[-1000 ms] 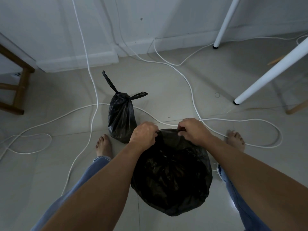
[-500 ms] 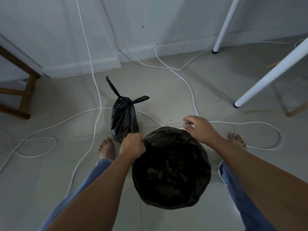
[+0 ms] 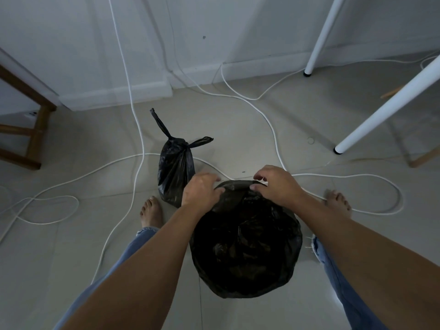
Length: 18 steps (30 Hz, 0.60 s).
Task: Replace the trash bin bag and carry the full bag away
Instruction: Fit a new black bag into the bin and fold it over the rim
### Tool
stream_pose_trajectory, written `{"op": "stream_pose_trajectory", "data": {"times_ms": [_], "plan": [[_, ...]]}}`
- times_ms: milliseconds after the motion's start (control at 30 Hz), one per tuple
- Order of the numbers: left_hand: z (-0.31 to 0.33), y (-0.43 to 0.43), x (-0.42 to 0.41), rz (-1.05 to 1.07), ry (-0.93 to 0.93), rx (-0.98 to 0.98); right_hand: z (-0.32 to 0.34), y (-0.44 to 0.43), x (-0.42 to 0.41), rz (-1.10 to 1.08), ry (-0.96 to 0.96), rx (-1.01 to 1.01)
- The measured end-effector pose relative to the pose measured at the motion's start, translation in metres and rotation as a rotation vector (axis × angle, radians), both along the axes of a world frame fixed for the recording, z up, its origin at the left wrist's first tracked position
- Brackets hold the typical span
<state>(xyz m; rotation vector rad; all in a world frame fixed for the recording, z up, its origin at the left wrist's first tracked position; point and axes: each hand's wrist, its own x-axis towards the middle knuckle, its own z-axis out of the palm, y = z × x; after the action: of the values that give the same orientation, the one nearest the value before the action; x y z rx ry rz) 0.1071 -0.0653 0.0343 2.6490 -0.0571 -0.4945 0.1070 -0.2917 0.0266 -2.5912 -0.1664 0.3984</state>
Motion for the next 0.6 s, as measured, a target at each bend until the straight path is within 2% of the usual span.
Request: {"op": "stream_pose_trajectory", "data": {"times_ms": [233, 433, 600], "plan": [[-0.006, -0.019, 0.006, -0.101, 0.010, 0.079, -0.003, -0.001, 0.001, 0.015, 0.087, -0.119], [-0.008, -0.021, 0.009, -0.139, -0.007, 0.200, -0.007, -0.010, 0.000, 0.008, 0.126, -0.157], [-0.009, -0.019, 0.009, -0.163, -0.002, 0.211, -0.007, -0.010, 0.000, 0.012, 0.129, -0.167]]}}
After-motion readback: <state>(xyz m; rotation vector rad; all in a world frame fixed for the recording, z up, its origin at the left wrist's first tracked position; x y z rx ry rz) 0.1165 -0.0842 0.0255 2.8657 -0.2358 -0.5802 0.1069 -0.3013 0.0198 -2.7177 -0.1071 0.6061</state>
